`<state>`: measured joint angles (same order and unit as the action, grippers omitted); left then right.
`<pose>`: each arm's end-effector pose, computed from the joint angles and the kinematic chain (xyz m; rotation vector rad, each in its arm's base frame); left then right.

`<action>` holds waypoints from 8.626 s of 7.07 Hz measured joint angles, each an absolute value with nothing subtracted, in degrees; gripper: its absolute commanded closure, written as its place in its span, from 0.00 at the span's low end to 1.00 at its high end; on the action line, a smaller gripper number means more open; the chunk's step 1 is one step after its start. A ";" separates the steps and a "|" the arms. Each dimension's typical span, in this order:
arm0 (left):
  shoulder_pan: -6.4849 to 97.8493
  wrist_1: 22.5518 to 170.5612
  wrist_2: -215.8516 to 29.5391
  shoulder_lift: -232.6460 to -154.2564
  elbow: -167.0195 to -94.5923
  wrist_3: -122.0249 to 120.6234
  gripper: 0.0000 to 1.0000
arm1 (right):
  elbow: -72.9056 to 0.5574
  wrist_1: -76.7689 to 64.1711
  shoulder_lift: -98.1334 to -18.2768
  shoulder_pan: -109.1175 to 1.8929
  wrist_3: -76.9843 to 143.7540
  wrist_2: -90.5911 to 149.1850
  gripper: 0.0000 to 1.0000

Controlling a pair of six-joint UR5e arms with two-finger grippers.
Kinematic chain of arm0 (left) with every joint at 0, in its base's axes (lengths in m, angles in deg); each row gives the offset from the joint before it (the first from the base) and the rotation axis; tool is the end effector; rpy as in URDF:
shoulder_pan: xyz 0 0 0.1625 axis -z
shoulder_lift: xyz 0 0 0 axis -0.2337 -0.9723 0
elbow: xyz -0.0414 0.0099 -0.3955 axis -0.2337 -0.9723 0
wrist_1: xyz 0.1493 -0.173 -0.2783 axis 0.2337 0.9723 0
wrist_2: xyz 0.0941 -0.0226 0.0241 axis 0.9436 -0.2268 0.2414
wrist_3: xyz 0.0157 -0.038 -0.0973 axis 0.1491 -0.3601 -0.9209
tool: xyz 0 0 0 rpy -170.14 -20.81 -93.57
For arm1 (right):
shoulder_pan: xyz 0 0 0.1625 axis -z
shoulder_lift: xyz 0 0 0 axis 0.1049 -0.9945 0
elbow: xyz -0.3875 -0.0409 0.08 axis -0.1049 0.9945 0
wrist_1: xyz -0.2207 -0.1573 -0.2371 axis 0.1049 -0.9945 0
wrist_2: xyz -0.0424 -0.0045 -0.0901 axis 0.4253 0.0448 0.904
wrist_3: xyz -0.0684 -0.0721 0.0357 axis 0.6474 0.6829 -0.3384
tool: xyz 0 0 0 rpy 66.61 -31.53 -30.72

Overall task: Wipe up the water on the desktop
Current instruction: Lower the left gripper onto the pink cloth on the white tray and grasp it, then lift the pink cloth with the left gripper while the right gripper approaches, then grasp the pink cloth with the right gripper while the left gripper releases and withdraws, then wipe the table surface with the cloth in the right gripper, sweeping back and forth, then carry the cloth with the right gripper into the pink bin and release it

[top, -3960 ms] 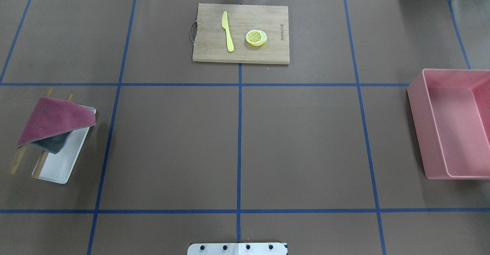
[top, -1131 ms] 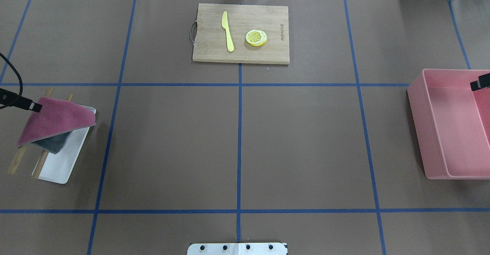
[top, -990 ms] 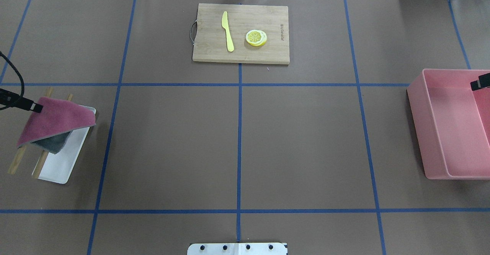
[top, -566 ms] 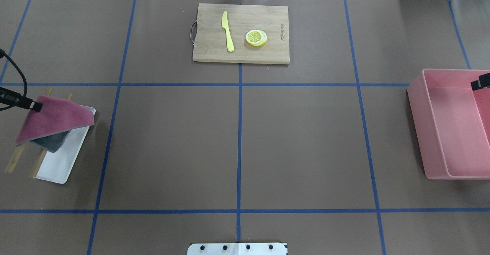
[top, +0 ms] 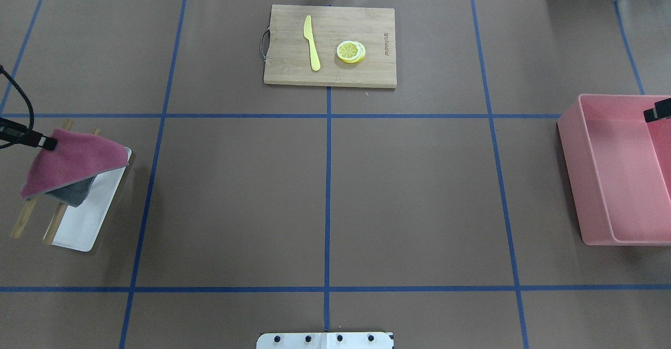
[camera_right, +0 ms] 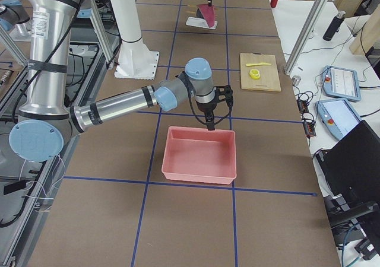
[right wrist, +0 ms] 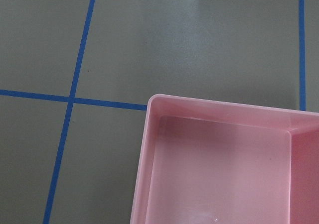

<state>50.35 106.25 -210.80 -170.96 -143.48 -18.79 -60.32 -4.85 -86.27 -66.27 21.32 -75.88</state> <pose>0.1402 -0.4070 0.4722 0.2660 1.0769 0.2450 -0.0540 -0.3927 0.4599 0.2686 -0.8170 -0.0193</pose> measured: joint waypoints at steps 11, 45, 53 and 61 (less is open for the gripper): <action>34.40 105.96 -196.25 -203.99 -149.02 -97.99 1.00 | -56.00 9.78 -51.66 -14.59 3.44 -21.22 0.14; 78.51 85.92 -211.63 -171.74 -127.63 27.58 0.02 | -56.02 -12.60 -68.37 -23.55 -11.19 -42.44 1.00; 78.55 85.92 -211.67 -171.70 -127.62 27.31 0.02 | -56.70 -25.31 -48.78 -27.07 -21.21 -49.60 1.00; 78.51 85.96 -211.66 -171.51 -127.58 27.17 0.02 | -63.84 -11.40 -95.27 -66.80 39.67 -76.95 0.00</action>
